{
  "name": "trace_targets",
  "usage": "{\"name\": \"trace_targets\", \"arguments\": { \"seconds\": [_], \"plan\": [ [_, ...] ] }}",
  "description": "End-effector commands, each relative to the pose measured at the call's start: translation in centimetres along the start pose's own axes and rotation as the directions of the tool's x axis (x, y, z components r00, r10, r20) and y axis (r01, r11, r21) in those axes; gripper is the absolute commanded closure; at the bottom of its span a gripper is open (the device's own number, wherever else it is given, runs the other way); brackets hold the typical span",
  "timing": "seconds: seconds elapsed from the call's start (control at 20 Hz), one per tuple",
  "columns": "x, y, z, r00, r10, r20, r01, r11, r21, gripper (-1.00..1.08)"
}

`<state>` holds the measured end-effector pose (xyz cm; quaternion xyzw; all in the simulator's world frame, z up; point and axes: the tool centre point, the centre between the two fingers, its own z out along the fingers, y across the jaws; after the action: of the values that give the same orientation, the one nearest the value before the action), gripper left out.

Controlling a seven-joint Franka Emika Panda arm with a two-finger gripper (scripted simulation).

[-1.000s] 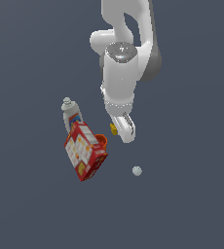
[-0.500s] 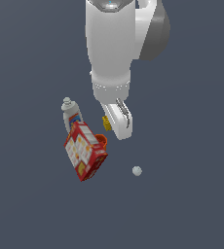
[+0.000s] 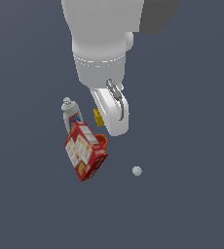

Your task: Pick up a designated object from a clutter of objects.

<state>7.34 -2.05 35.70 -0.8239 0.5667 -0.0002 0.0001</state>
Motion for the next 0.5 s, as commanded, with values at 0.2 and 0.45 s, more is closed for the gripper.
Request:
{"name": "trace_targets", "arguments": {
  "seconds": [0.2,0.45],
  "plan": [
    [1.1,-1.1,-2.6,1.0,-0.001,0.0,0.001,1.0,0.0,1.08],
    [1.5,-1.5,-3.5,1.0,-0.001,0.0,0.001,1.0,0.0,1.08]
  ]
}}
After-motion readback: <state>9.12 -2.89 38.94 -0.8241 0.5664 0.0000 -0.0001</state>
